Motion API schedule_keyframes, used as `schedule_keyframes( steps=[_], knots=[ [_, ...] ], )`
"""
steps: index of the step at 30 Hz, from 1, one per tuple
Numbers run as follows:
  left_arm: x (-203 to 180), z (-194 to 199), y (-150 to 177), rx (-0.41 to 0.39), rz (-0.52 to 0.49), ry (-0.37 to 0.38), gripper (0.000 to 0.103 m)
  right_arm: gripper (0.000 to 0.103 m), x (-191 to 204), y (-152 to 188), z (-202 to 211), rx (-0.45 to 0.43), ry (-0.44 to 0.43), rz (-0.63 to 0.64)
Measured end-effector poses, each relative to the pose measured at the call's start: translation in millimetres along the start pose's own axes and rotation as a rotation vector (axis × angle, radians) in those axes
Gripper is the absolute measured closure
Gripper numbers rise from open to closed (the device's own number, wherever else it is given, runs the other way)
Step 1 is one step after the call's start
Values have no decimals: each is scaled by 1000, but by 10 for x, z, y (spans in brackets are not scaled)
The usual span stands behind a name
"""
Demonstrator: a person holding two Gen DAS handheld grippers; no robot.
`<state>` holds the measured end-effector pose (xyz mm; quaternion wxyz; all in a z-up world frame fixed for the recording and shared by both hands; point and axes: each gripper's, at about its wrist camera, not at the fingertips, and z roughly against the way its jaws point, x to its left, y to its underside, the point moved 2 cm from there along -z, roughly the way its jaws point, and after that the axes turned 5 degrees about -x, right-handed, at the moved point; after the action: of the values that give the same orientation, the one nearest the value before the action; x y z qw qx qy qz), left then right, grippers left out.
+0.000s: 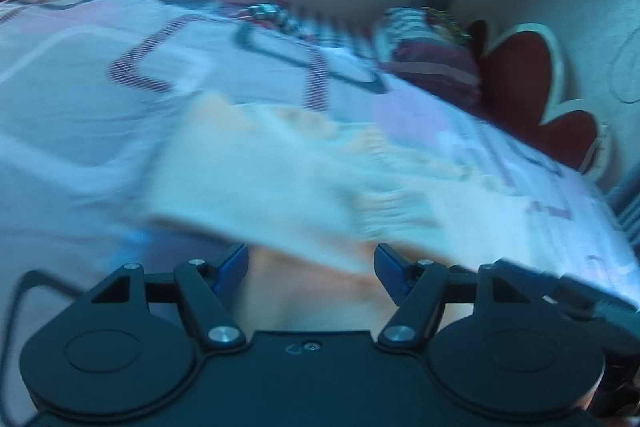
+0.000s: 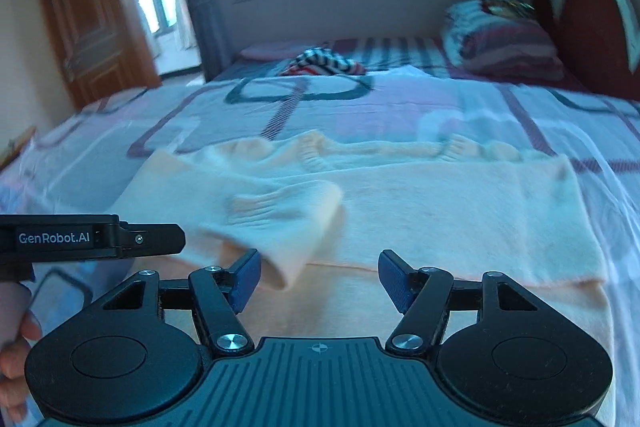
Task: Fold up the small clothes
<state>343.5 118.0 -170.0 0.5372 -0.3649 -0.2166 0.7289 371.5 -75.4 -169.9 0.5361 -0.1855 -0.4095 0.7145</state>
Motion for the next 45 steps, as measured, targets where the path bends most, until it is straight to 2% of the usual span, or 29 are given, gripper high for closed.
schedule_keyframes(
  steps=[3,6,8,9,12,13,19,23,24,26,27,28,32,36,41,45],
  knots=[
    [149,8,59,6,3,-53,37,40,234,54,-72,-5,-15,97],
    [211,5,99,-2,-11,-80,40,54,379,86,-195,-10,17,175],
    [180,2,110,-20,-52,-101,40,58,374,66,-310,-6,40,183],
    [156,-7,111,-24,-72,-109,40,63,356,52,-357,-8,49,179],
    [103,-52,112,-32,-109,-125,38,95,263,-32,-423,-8,50,146],
    [91,-64,107,-35,-116,-127,37,100,212,-73,-403,-18,45,127],
    [67,-156,24,-69,-122,-154,37,101,-335,-353,-95,-119,73,-96],
    [27,-231,-23,-85,-141,-171,43,101,-813,-421,-10,-103,87,-263],
    [28,-243,-25,-87,-142,-174,49,101,-919,-412,-7,-95,108,-284],
    [60,-230,-16,-109,-126,-163,69,101,-1126,-352,19,-82,147,-328],
    [79,-232,-14,-111,-124,-162,86,101,-1222,-314,38,-76,160,-354],
    [104,-251,-16,-102,-122,-162,90,101,-1313,-272,46,-67,173,-379],
    [83,-252,0,-104,-148,-153,95,100,-1581,-121,51,-15,183,-478],
    [74,-247,19,-109,-163,-159,95,100,-1741,-91,194,-49,201,-551],
    [75,-251,21,-108,-153,-156,95,100,-1743,-73,182,-37,212,-536],
    [86,-261,26,-106,-163,-153,95,100,-1775,17,185,-9,271,-507]
  ],
)
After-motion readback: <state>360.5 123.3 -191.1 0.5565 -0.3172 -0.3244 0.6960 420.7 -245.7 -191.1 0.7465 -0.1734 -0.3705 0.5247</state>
